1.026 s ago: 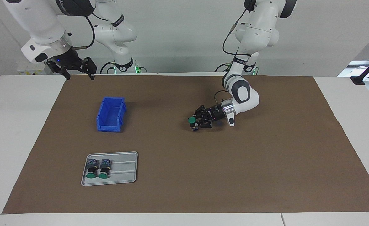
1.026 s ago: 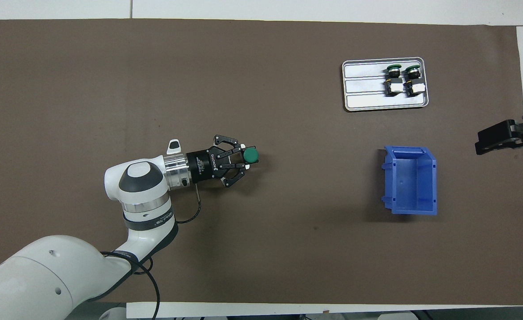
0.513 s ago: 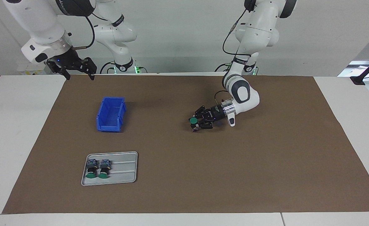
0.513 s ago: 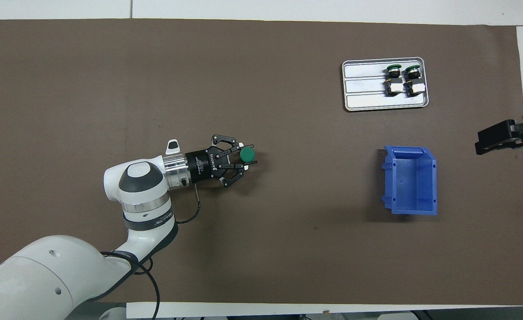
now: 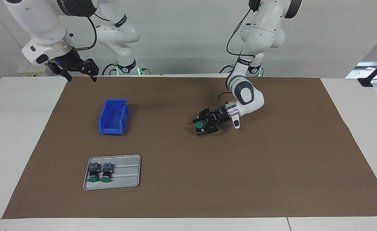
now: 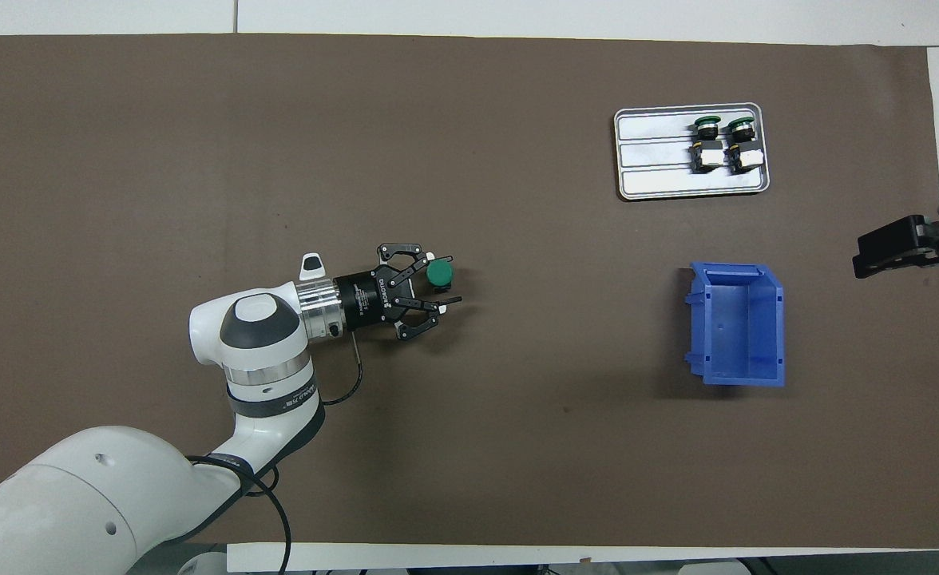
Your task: Place and press button with both arms
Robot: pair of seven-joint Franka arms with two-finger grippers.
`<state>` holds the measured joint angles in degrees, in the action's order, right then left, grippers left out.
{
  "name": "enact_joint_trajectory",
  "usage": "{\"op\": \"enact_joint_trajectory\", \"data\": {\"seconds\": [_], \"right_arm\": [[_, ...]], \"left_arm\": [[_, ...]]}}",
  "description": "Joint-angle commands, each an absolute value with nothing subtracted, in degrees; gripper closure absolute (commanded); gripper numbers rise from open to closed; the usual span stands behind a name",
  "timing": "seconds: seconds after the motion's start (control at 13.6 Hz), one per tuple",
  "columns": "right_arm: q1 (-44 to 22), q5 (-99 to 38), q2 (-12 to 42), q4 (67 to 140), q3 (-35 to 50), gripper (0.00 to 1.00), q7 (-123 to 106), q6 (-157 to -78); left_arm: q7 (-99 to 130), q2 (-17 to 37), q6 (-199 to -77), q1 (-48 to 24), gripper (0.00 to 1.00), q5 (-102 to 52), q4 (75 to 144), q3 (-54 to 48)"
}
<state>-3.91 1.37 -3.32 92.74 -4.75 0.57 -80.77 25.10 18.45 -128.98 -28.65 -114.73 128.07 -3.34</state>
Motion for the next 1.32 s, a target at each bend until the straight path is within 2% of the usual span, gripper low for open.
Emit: {"op": "enact_joint_trajectory", "data": {"seconds": [0.0, 0.07, 1.25], "right_arm": [[-3.4, 1.2, -3.9, 93.3, -4.6, 0.01, -0.6, -80.6], [-3.4, 1.2, -3.9, 93.3, -4.6, 0.01, -0.6, -80.6], [-3.4, 1.2, -3.9, 93.3, -4.6, 0.01, -0.6, -80.6]], "left_arm": [[26.5, 17.3, -131.0, -29.9, 0.06, -116.0, 128.5, -2.9], [27.2, 17.3, -131.2, -30.0, 0.0, -115.9, 128.3, -2.9], [29.7, 16.6, -135.6, -30.2, 0.0, -115.0, 126.0, -2.7]]}}
